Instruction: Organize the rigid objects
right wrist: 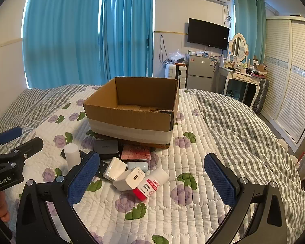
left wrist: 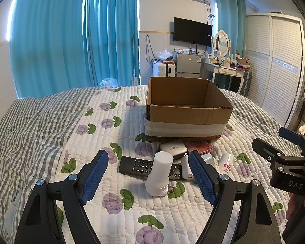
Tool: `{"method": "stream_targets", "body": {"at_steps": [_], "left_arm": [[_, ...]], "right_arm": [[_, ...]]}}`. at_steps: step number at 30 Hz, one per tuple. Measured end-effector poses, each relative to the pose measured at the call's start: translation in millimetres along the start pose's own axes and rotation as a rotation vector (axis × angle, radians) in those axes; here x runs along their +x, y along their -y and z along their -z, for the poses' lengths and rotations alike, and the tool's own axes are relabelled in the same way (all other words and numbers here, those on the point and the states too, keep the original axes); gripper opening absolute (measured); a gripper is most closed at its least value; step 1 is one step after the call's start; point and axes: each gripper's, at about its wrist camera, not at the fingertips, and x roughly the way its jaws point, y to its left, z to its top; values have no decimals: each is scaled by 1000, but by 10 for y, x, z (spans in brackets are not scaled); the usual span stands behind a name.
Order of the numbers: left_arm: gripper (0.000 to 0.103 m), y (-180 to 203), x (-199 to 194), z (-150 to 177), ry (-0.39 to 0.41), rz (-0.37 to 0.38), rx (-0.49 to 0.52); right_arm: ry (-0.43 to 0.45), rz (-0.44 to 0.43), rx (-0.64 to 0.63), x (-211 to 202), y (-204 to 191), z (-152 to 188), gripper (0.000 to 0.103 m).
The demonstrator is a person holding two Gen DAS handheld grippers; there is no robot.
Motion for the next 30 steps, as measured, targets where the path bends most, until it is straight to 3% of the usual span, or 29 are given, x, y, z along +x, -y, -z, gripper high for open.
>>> {"method": "stream_targets", "body": {"at_steps": [30], "left_arm": [[84,3,12,37,-7,3,2]], "right_arm": [[-11,1,-10,6,-10,4,103]]}}
